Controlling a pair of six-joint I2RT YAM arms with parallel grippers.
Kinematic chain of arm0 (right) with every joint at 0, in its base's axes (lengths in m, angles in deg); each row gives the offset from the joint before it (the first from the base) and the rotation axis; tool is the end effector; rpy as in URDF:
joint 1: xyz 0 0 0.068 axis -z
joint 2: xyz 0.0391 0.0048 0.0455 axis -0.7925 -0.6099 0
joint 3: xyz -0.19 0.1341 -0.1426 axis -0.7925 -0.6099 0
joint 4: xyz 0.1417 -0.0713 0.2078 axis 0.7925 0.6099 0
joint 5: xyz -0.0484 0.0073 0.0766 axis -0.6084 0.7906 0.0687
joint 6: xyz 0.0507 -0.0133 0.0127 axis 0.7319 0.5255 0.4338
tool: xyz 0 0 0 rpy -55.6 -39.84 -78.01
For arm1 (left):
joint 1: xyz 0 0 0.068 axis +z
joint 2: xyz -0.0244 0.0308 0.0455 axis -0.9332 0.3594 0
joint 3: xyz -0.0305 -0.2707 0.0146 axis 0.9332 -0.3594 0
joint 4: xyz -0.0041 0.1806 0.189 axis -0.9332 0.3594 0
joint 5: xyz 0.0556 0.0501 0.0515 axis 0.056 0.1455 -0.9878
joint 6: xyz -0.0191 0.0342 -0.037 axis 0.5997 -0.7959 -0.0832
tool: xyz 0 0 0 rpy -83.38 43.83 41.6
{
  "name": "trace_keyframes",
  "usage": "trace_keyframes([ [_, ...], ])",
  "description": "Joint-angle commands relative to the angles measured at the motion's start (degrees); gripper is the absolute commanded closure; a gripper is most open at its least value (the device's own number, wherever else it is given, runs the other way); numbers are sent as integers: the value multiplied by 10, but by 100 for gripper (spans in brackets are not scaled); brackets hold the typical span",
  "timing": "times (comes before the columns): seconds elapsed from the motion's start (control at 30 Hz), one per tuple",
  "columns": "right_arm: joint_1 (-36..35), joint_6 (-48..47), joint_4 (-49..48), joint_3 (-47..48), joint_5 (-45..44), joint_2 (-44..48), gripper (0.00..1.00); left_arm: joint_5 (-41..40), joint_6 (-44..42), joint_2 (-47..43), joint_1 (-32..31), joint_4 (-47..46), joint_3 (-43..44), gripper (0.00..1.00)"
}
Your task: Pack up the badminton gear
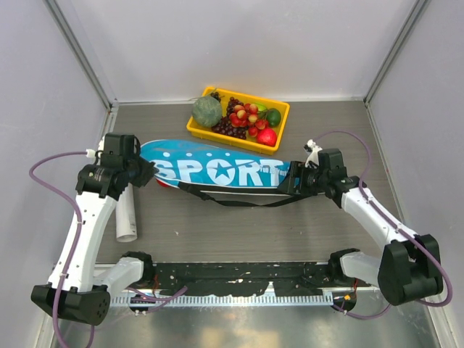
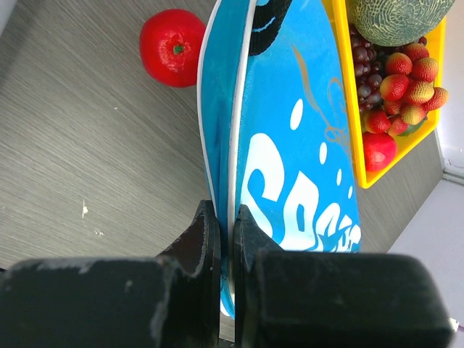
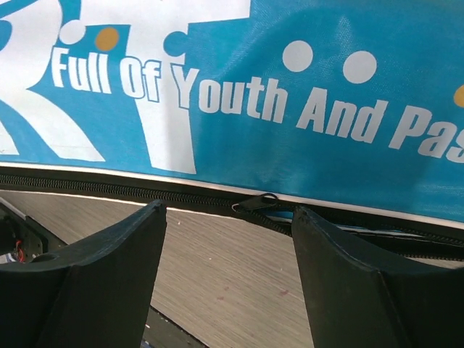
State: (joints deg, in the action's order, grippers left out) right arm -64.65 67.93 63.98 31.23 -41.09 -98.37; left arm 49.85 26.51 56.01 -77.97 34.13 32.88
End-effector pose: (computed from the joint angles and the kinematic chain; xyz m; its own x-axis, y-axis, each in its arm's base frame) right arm 0.2254 0.0632 0.2275 -0.8029 0.1203 -0.5838 -0.2262 0.8446 0.4852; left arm 0.1837 -0.0244 0.3669 -0.3720 -0.8490 -0.3753 -0.6400 0.5274 -0.5588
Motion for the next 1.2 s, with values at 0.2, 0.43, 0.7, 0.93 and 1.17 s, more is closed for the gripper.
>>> trace_keyframes([
  [0.2, 3, 82, -139, -33, 32, -47, 40, -42, -12, -6, 1, -27, 16, 100],
  [0.43, 5, 94, -149, -60, -25, -46, 65, -40, -11, -14, 1, -30, 3, 100],
  [0.7, 5, 132, -214, -105, -91, -22, 95, -41, -8, -26, 1, -26, -1, 100],
  [0.93, 5, 158, -171, -128, -221, 78, 95, -62, -7, -31, 1, -24, -1, 100],
  [1.17, 13, 125, -123, -116, -314, 118, 95, -61, -9, -29, 1, -26, -5, 100],
])
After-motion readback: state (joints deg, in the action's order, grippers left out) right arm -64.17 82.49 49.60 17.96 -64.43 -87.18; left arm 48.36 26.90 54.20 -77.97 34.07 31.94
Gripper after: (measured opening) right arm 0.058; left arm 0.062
